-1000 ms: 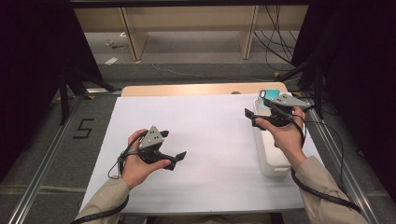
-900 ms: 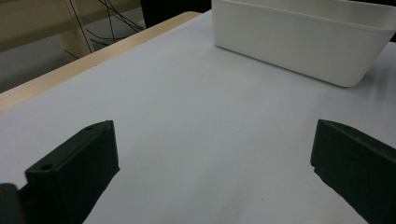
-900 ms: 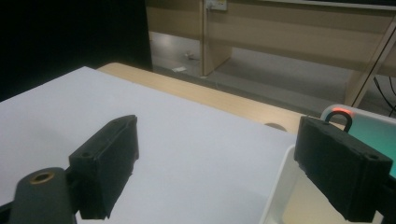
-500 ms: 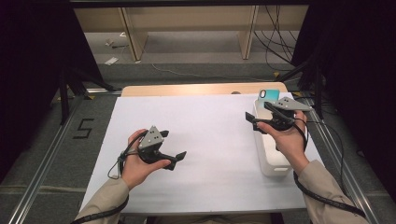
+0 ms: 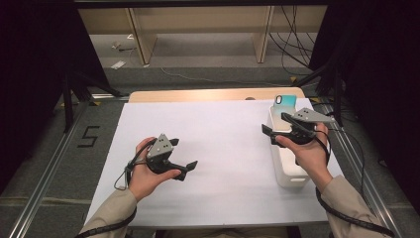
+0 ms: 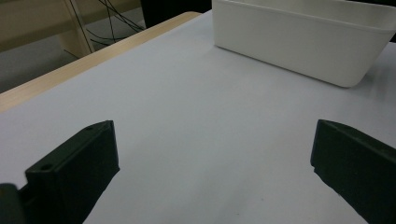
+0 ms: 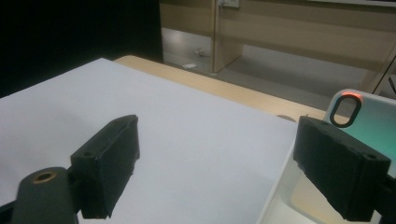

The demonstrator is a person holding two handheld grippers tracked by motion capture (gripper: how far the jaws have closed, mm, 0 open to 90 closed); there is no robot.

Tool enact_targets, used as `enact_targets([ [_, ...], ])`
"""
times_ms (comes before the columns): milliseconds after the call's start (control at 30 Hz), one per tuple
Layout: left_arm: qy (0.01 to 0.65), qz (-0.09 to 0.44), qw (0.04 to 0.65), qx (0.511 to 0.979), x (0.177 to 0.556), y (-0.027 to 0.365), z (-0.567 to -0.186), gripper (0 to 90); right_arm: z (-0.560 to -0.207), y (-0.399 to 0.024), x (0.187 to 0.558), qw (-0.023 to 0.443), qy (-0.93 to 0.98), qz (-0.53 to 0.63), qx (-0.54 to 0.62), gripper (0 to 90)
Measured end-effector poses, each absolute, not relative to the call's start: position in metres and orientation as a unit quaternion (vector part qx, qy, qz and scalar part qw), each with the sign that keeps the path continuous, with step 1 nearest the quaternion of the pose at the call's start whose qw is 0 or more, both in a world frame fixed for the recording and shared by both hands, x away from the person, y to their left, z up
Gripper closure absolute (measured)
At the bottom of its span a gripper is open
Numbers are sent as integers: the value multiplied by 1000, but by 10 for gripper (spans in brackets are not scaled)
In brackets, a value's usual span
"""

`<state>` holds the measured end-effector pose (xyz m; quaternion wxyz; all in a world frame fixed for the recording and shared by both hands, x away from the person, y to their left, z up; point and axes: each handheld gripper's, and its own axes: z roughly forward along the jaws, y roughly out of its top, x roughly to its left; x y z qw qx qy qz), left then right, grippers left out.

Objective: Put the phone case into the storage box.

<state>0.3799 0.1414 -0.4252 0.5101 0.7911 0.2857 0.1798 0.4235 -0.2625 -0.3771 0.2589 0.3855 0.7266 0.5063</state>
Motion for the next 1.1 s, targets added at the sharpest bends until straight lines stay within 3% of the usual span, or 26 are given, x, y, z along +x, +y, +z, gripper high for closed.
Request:
enact_targets([
  [1100,286,181,511,790,380,142,-425,4,-381,-270,403,251,735,510,370,157],
])
